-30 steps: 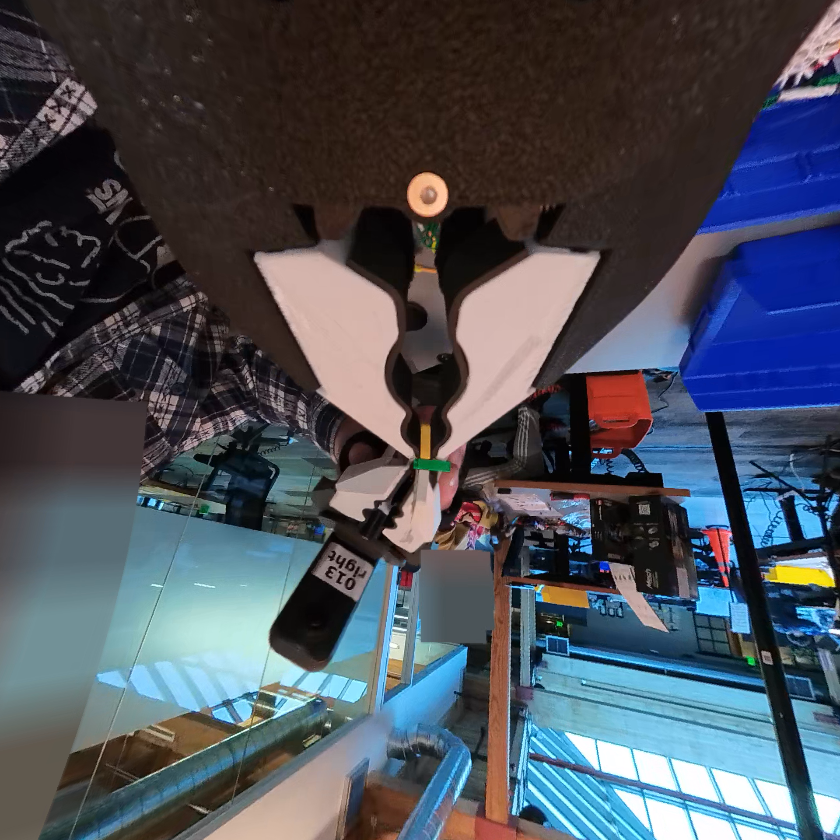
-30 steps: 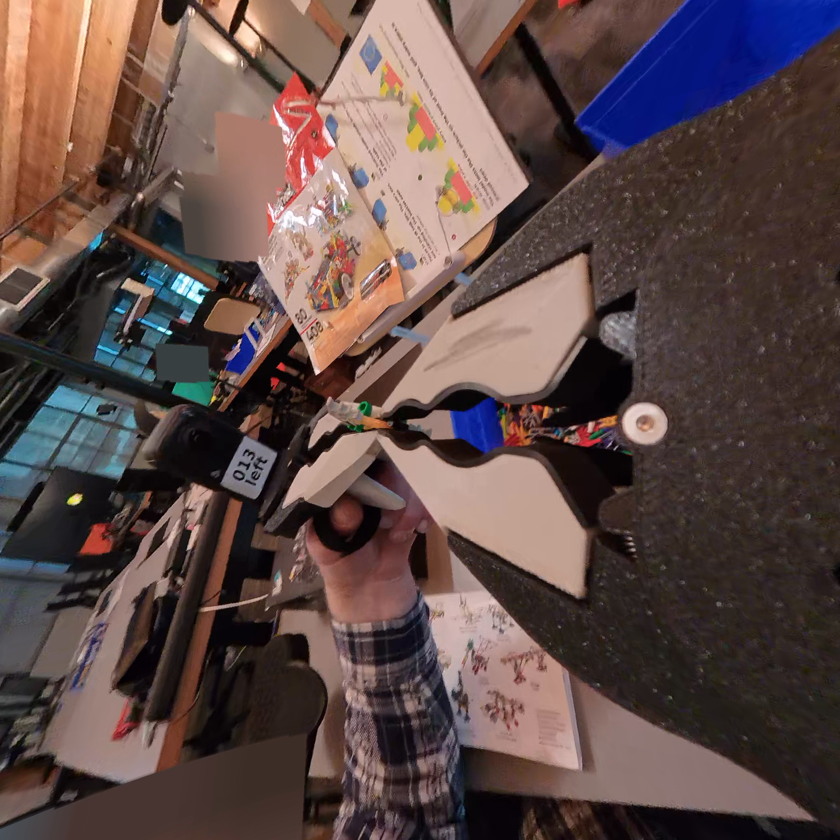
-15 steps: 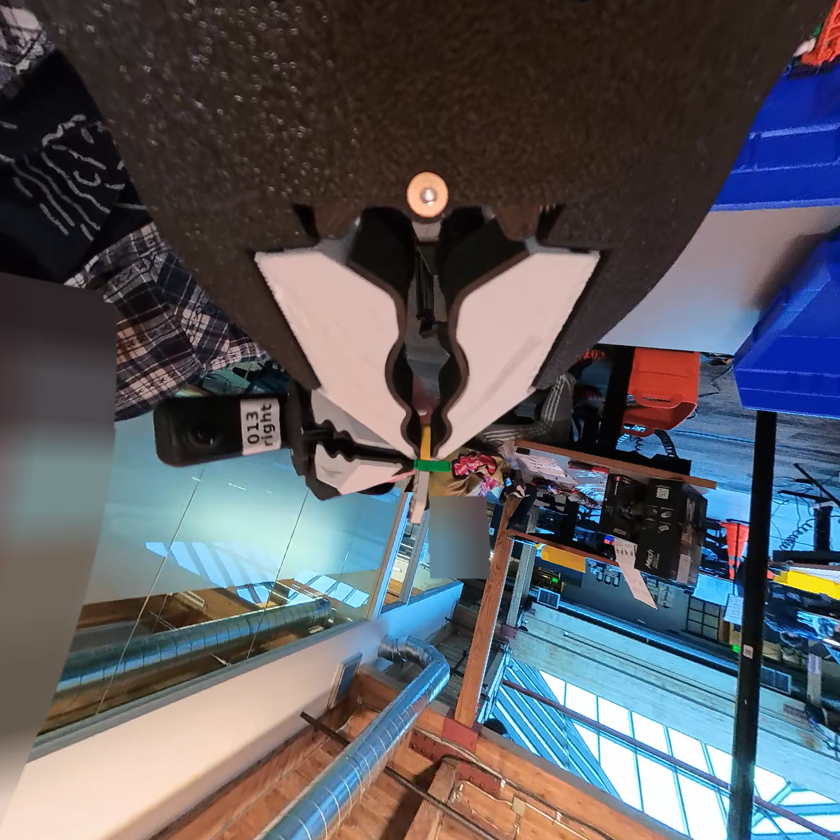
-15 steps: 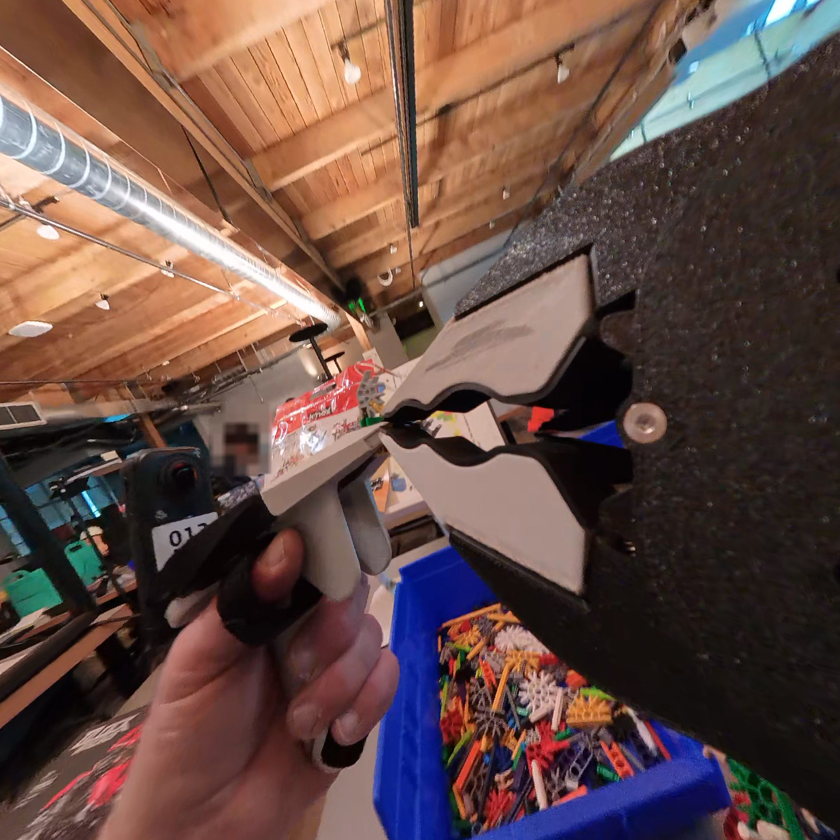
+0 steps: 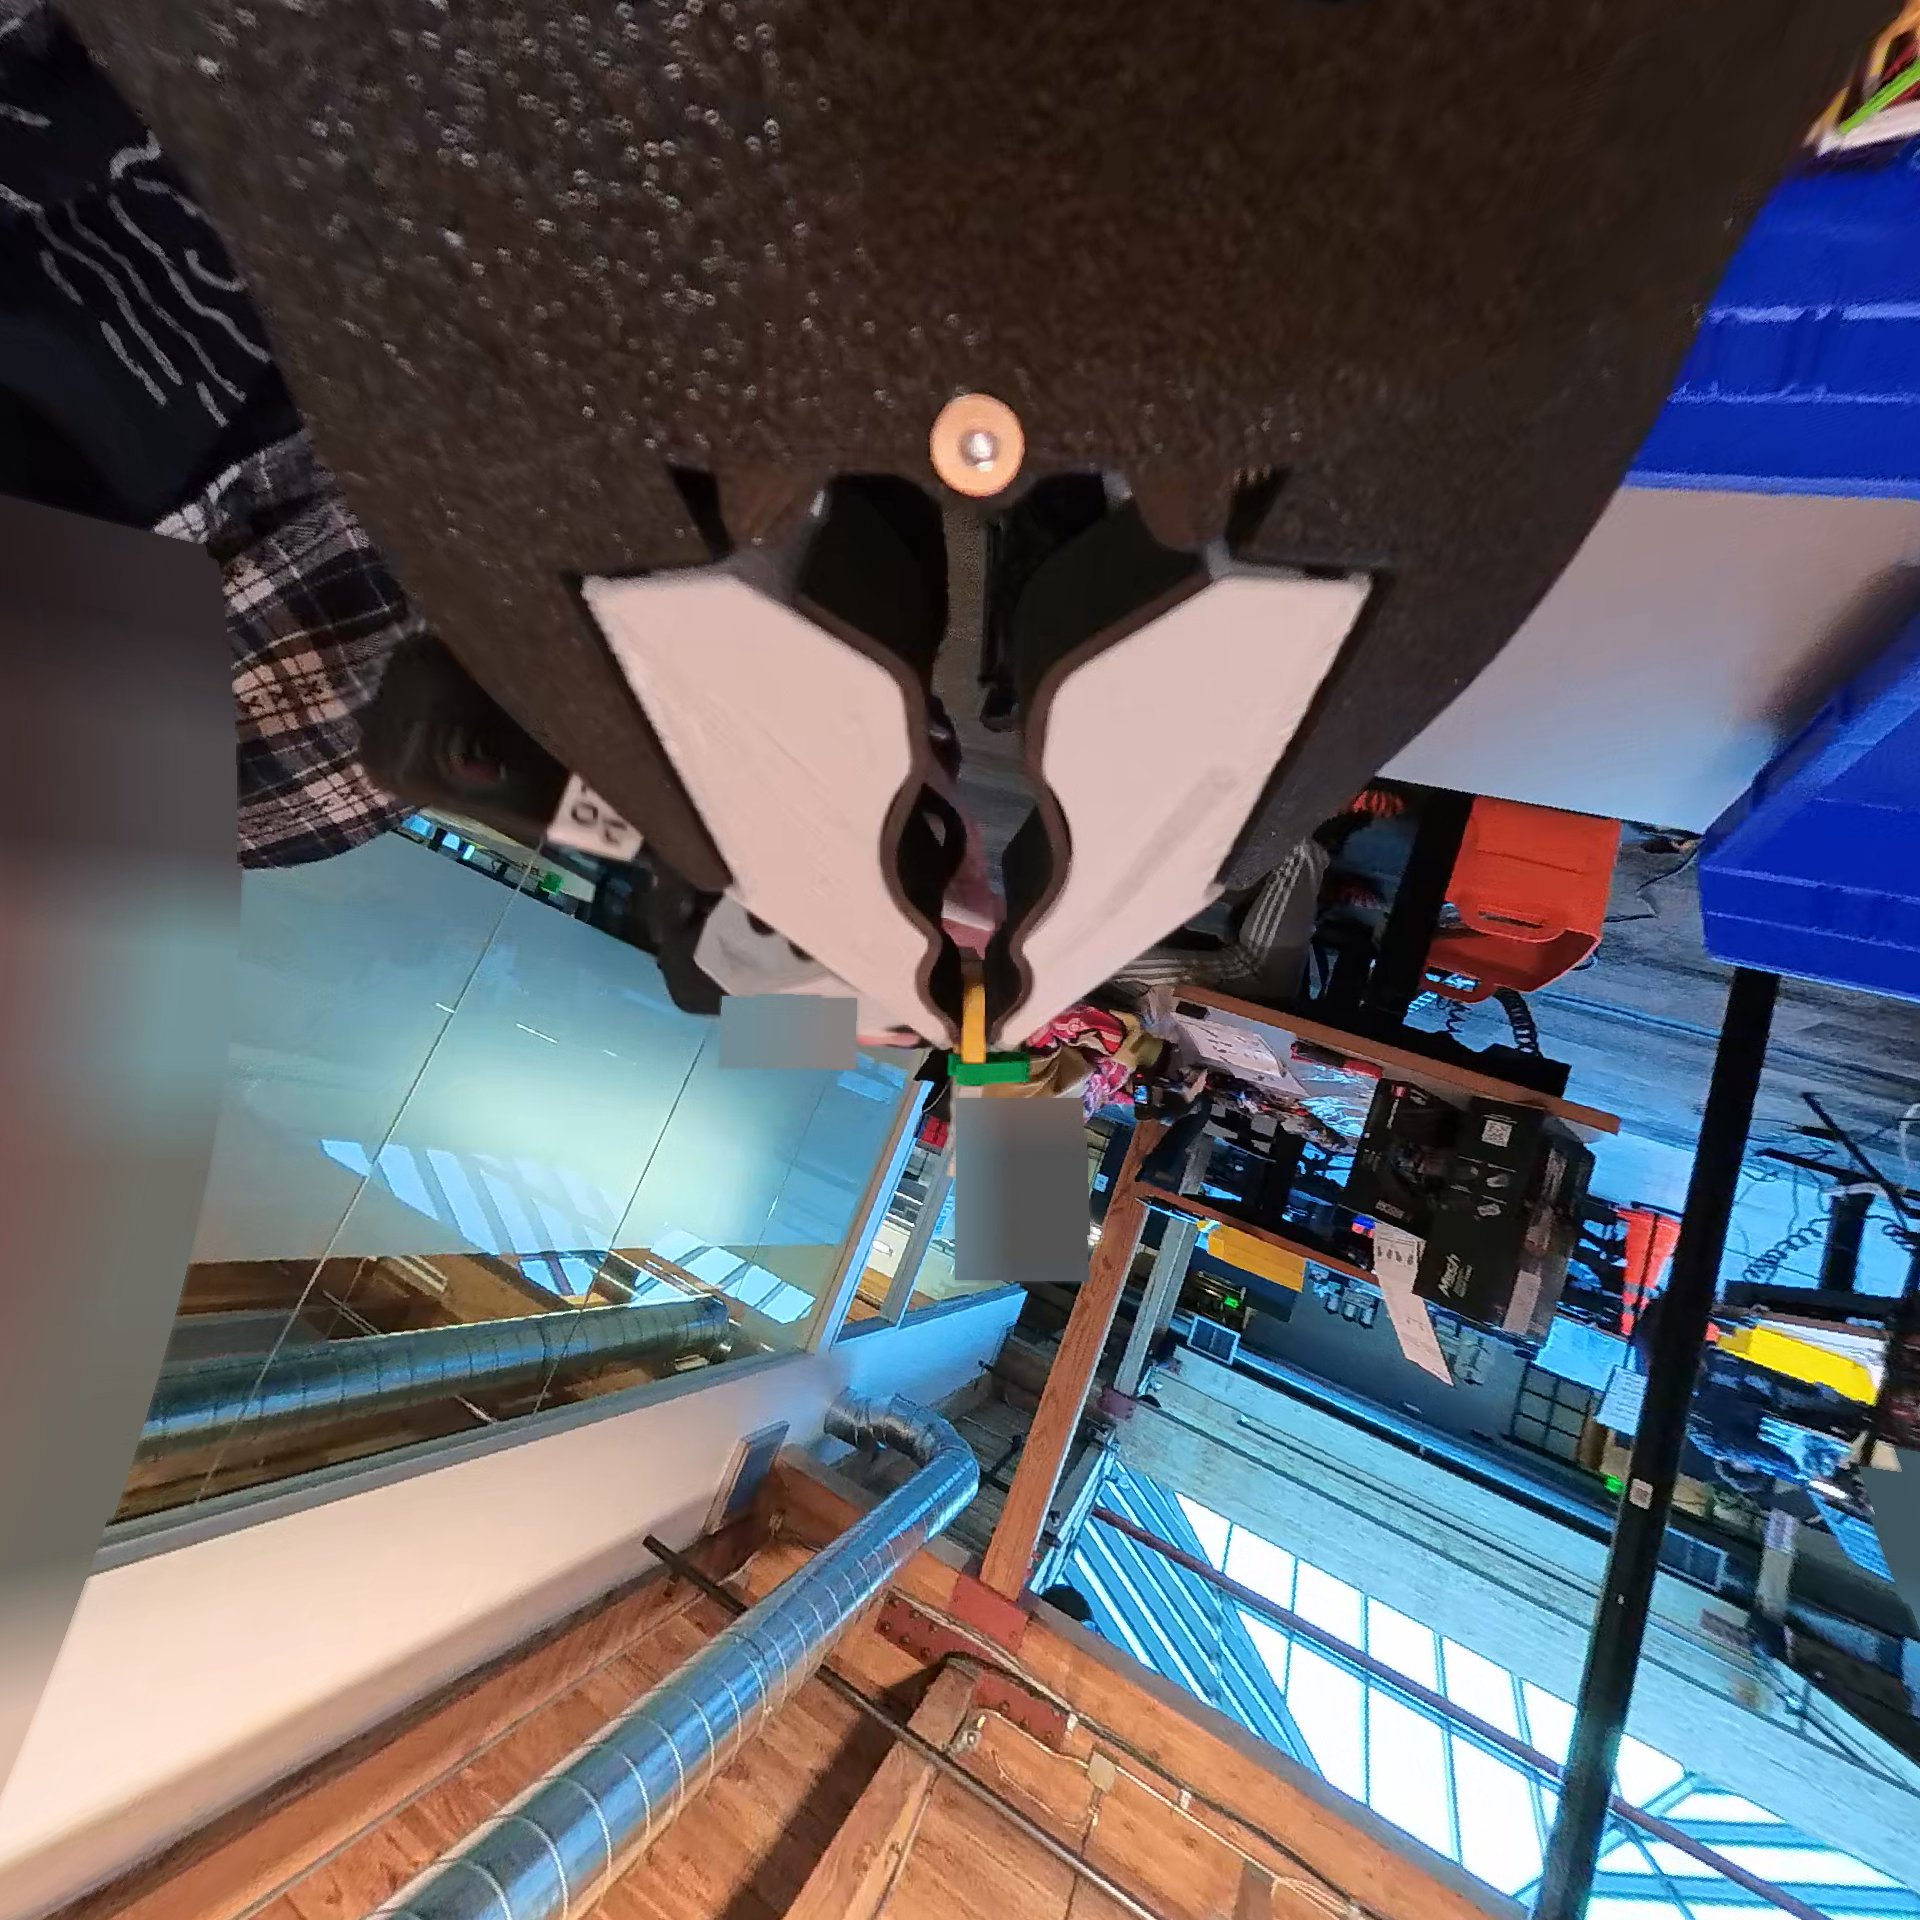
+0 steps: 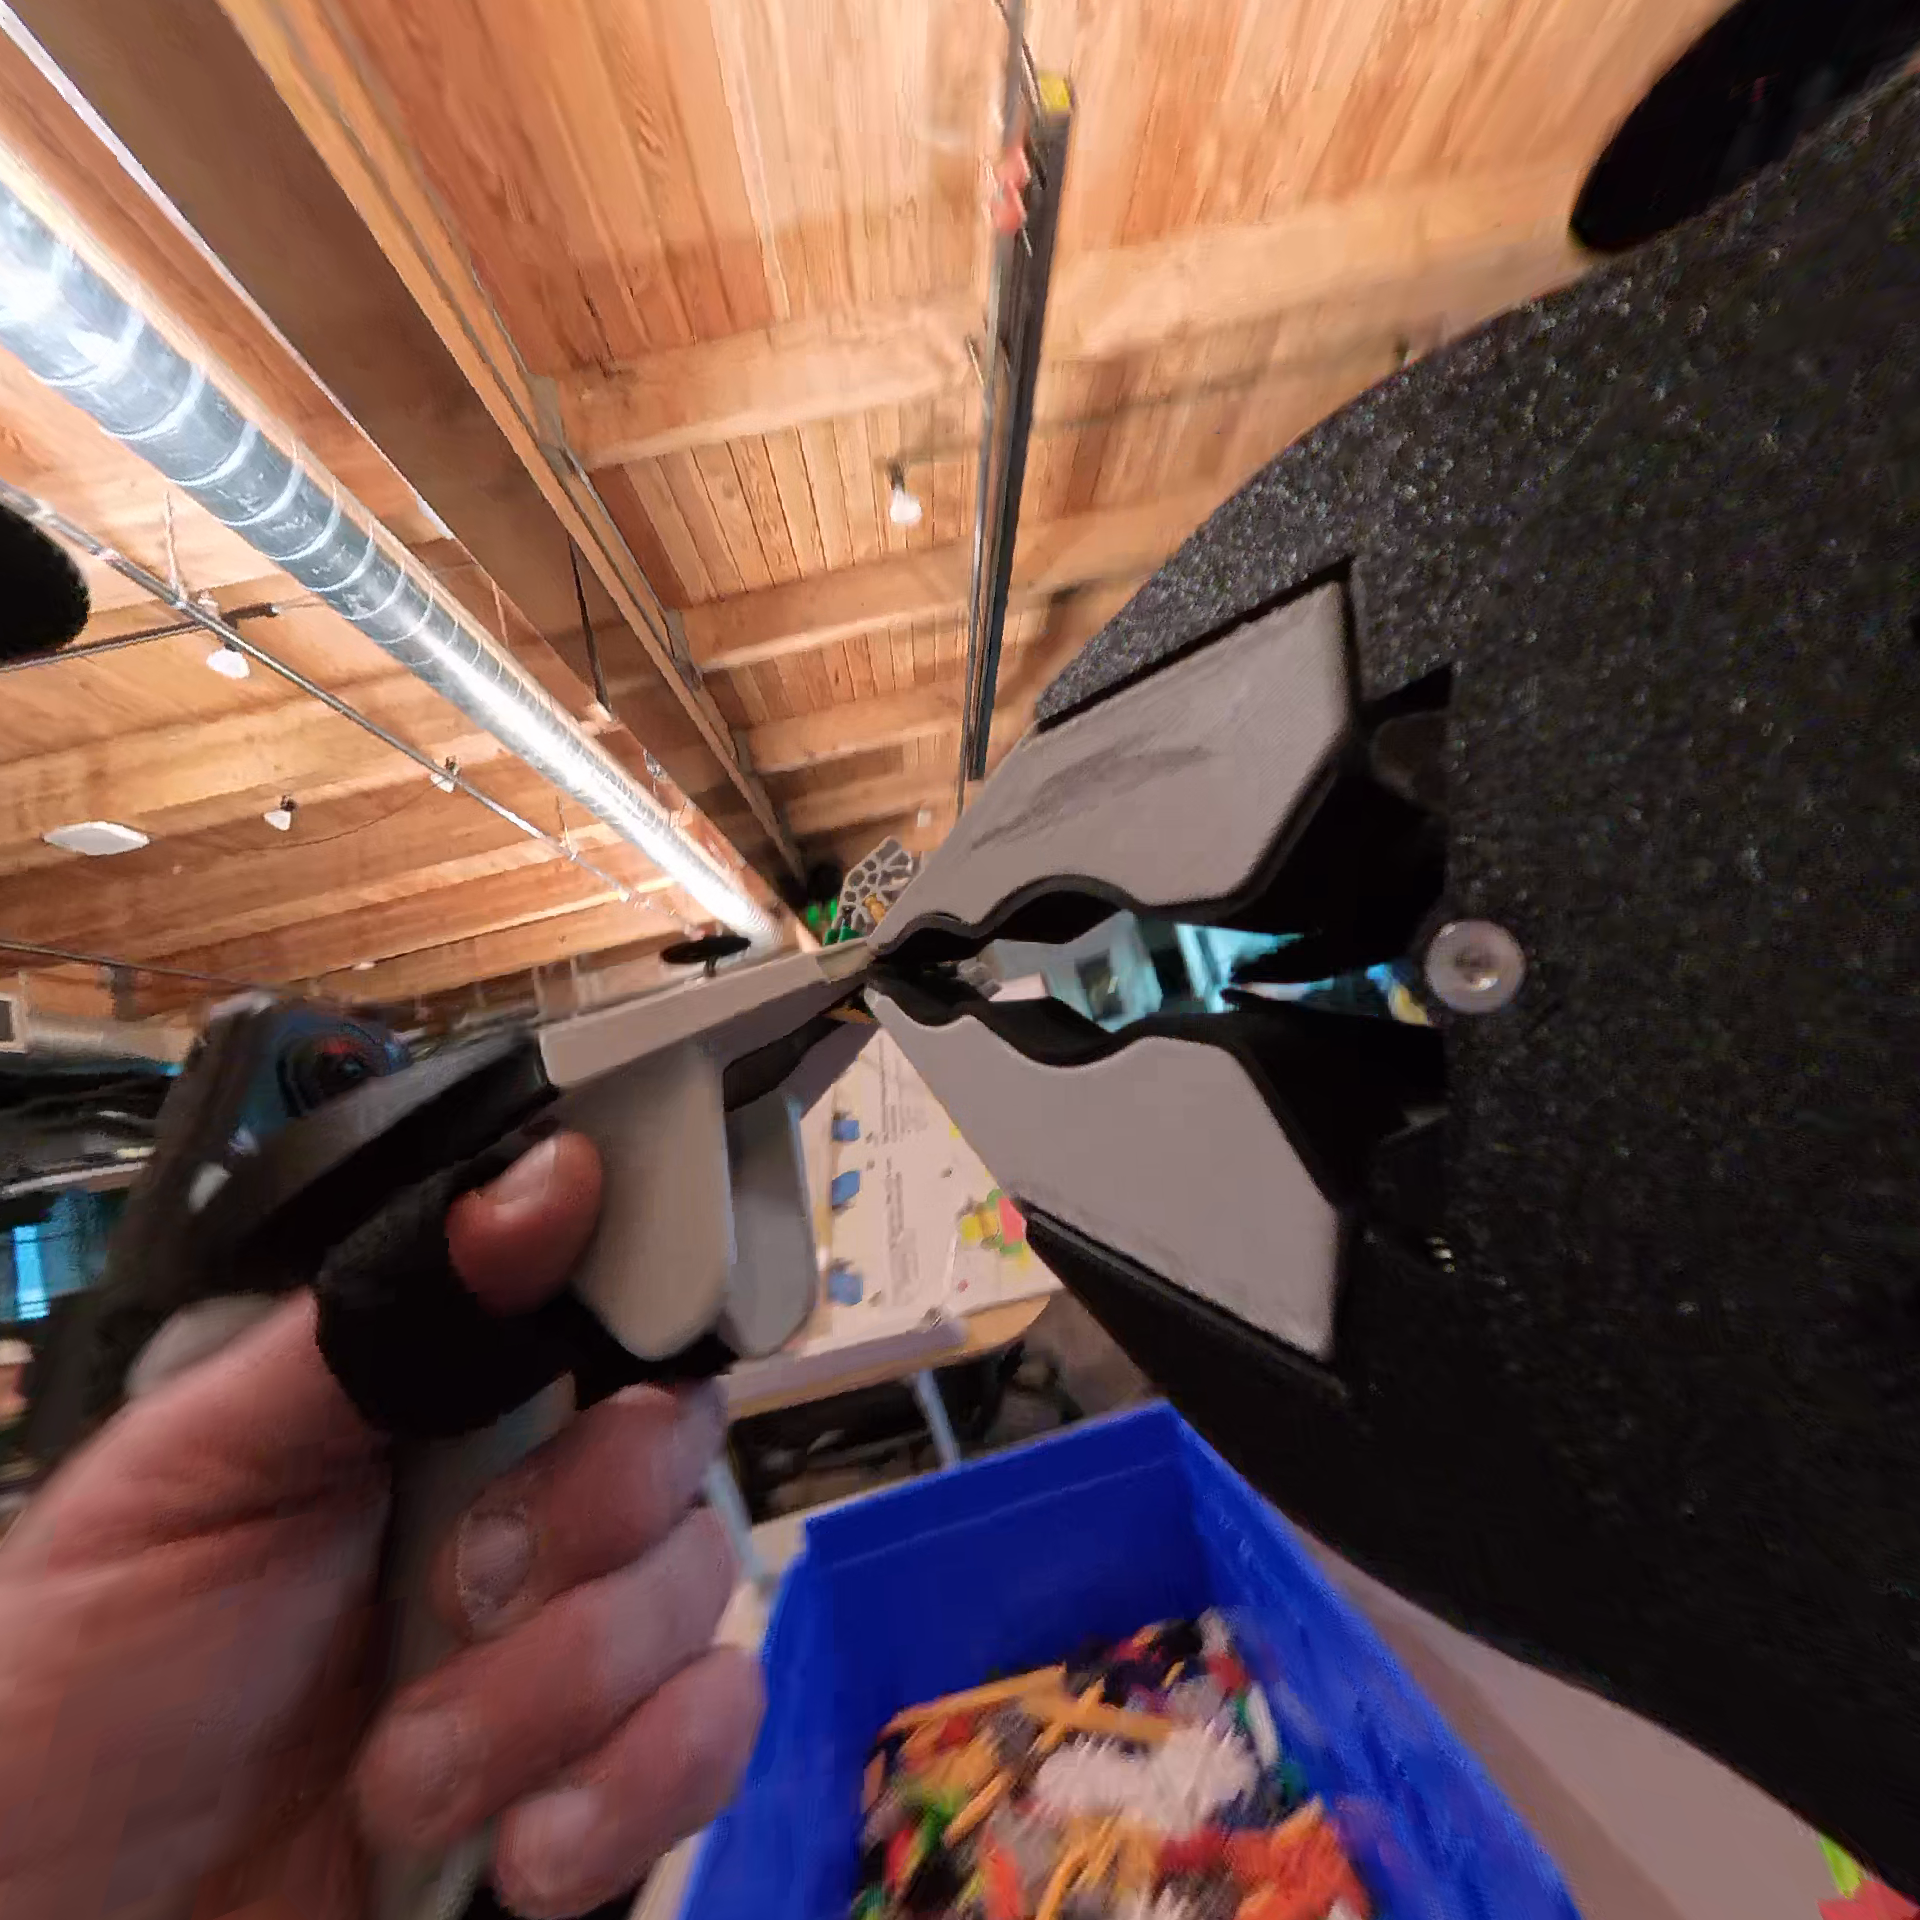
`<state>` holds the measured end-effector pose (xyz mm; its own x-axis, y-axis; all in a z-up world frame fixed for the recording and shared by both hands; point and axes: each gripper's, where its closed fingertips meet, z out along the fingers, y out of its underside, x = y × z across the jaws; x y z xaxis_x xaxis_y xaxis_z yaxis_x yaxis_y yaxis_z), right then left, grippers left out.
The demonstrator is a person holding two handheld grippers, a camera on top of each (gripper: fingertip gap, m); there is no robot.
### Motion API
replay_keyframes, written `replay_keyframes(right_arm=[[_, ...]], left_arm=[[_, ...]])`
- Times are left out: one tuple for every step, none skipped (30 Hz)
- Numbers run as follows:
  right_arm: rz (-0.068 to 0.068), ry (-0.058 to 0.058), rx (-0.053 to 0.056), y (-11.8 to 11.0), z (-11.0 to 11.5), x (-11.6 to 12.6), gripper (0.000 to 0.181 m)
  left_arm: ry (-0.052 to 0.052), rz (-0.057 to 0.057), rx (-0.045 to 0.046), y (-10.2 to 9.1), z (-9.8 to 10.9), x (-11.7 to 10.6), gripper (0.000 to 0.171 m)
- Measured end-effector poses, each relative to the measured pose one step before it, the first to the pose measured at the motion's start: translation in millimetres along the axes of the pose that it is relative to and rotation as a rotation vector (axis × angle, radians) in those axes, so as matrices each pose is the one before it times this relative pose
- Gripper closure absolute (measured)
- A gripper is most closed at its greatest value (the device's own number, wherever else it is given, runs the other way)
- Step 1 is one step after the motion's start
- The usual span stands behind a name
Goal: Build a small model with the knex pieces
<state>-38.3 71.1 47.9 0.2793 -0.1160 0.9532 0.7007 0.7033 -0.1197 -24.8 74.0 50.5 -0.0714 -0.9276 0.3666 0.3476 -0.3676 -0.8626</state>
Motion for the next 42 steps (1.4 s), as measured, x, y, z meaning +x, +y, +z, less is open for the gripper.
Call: replay_keyframes(right_arm=[[0.0735,-0.0148,0.016,-0.54,-1.43,3.58,0.181],[0.0945,-0.0182,0.0145,-1.03,-0.91,3.45,0.181],[0.1462,-0.0306,0.0237,-1.55,-1.04,3.26,0.181],[0.1768,-0.0392,0.0314,-1.97,-1.13,2.91,0.181],[0.1709,-0.0349,0.0308,-1.66,-0.74,2.19,0.181],[0.1639,-0.0314,0.0272,-0.85,-0.14,1.6,0.181],[0.1596,-0.0319,0.0286,-1.08,-0.11,1.16,0.181],[0.1561,-0.0346,0.0347,-2.05,-0.22,0.42,0.181],[0.1422,-0.0373,0.0312,-2.07,0.11,-0.53,0.181],[0.1251,-0.0373,0.0239,-1.29,0.24,-0.58,0.181],[0.1146,-0.0424,0.018,-0.74,0.29,-1.0,0.181],[0.092,-0.0352,0.0244,-1.36,-0.57,-0.18,0.181],[0.0702,-0.0229,0.0279,-1.79,-0.92,0.55,0.181],[0.0598,-0.0404,0.0095,0.59,0.54,-3.29,0.181],[0.0313,-0.043,-0.0095,3.45,1.99,-6.46,0.181],[-0.0241,-0.0017,-0.013,4.35,2.73,-3.86,0.181],[-0.0482,0.0188,-0.0177,3.93,2.57,-1.48,0.181],[-0.0299,0.0127,-0.0091,1.15,1.54,-0.26,0.181],[-0.0152,0.0156,0.0036,-2.3,0.1,2.55,0.18],[-0.0255,0.0222,0.0012,-3.48,-0.62,4.88,0.181],[-0.0396,0.0291,-0.0106,-2.13,-0.2,7.0,0.181],[-0.0519,0.047,-0.0257,0.96,0.94,10.78,0.181],[-0.0682,0.0609,-0.0478,6.23,2.88,13.66,0.181],[-0.0491,0.0521,-0.0661,11.48,5.46,13.37,0.18],[-0.0062,0.0426,-0.0671,14.14,7.56,12.81,0.18],[0.0082,0.0457,-0.0943,19.95,10.35,13.62,0.179],[0.0132,0.0285,-0.1273,25.83,13.34,11.04,0.175],[0.0317,0.0022,-0.1003,21.96,14.26,7.32,0.165],[0.0418,-0.0069,-0.0657,16.94,13.5,6.3,0.163],[0.0306,-0.0128,-0.0745,17.56,12.71,4.93,0.153],[0.021,-0.0077,-0.0739,15.64,11.6,4.78,0.146],[0.0137,0.0089,-0.0272,7.41,7.45,5.59,0.145],[0.0005,0.0126,0.0055,1.37,2.97,4.02,0.148],[-0.0007,-0.0004,0.0042,0.22,0.31,1.2,0.15],[0.0056,-0.0125,0.0114,-1.8,-1.58,-0.44,0.163],[0.0075,-0.0143,0.0205,-3.29,-2.75,-0.75,0.172],[0.0084,-0.0138,0.0099,-2.26,-2.98,-0.52,0.171],[0.0039,-0.0092,0.0142,-3.23,-4.08,-0.2,0.165],[-0.0058,-0.0099,0.0424,-7.61,-6.78,-1.59,0.164],[-0.0098,-0.0245,0.0604,-11.01,-9.18,-5.4,0.164],[-0.0103,-0.0442,0.0548,-11.38,-9.77,-9.76,0.163],[-0.0134,-0.0579,0.0497,-11.25,-9.35,-13.29,0.161]], left_arm=[[0.0053,0.017,-0.00049,-0.48,1.53,3.32,0.171],[-0.0024,0.0292,-0.00433,-1.15,1.05,2.84,0.171],[0.0041,0.0388,-0.00567,-1.03,0.54,4.01,0.171],[-0.0075,0.0431,-0.00237,-1.18,0.8,2.79,0.171],[-0.0125,0.0214,0.00079,-1.4,0.84,1.47,0.171],[-0.0139,0.0442,-0.00056,-0.96,0.32,1.37,0.171],[-0.0036,0.0653,-0.00696,0.22,0.28,2.83,0.171],[0.0093,0.0206,0.00653,-1.66,-0.17,2.73,0.171],[0.0165,-0.0079,0.0126,-1.98,-0.64,2.06,0.171],[0.016,0.0205,0.00373,-0.15,-0.88,1.9,0.171],[0.0018,0.0351,-0.00295,0.45,-1.66,-0.38,0.171],[0.0075,0.0124,-0.00481,-0.03,-1.35,0.06,0.171],[0.0196,0.0368,-0.00399,0.14,-1.28,3.22,0.171],[0.0164,0.0686,-0.0047,0.61,-1.53,3.94,0.171],[-0.0198,0.0286,-0.01781,2.38,-1.45,-3.39,0.171],[-0.001,-0.0032,-0.00756,0.76,-1.59,-1.88,0.171],[0.0037,0.0043,0.00436,-1.08,-2.64,-0.82,0.171],[-0.0193,0.0075,0.00616,-2.47,-3.98,-4.19,0.171],[-0.0174,-0.0014,0.0092,-4.09,-4.94,-4.38,0.171],[-0.0143,-0.0001,0.00782,-4.89,-5.42,-3.75,0.171],[-0.0187,0.0078,-0.01006,-2.51,-5.14,-3.89,0.171],[-0.0237,0.0111,-0.02096,-0.8,-4.5,-4.38,0.171],[-0.0311,0.0085,-0.01435,-1.24,-4.15,-5.29,0.171],[-0.0384,0.0041,-0.01128,-1.14,-3.95,-6.56,0.171],[-0.0269,0.0026,-0.00804,-0.93,-3.44,-5.26,0.171],[-0.012,-0.0022,-0.00552,-0.41,-2.92,-3.28,0.171],[-0.006,-0.0093,-0.00494,0.13,-2.33,-2.59,0.171],[-0.0003,-0.0122,-0.00676,0.72,-1.26,-1.57,0.171],[0.0109,-0.0132,-0.0264,3.71,0.22,0.51,0.171],[-0.0105,0.0044,-0.03272,4.67,0.97,-1.28,0.171],[-0.0207,0.0201,-0.02555,3.51,1.15,-1.8,0.171],[-0.0061,0.0126,-0.0254,3.3,1.62,0.33,0.171],[0.0056,0.0027,-0.01785,2.4,1.43,1.46,0.171],[-0.0038,0.0008,0.00023,0.24,0.49,-0.53,0.171],[-0.0086,-0.006,0.0048,-0.01,0.08,-2.36,0.171],[-0.0058,-0.0159,-0.00235,1.56,0.18,-3.13,0.171],[-0.0016,-0.0155,-0.00181,2.12,0.1,-2.79,0.171],[-0.0003,-0.0148,0.00691,0.92,-0.09,-2.51,0.171],[0.0022,-0.0226,0.01187,-0.08,0.07,-2.03,0.171],[0.014,-0.0267,0.01002,-0.04,0.49,0.05,0.171],[0.0259,-0.0247,0.01036,-0.06,0.97,2.43,0.171],[0.0211,-0.0234,0.01132,-0.03,1.49,1.87,0.171]])
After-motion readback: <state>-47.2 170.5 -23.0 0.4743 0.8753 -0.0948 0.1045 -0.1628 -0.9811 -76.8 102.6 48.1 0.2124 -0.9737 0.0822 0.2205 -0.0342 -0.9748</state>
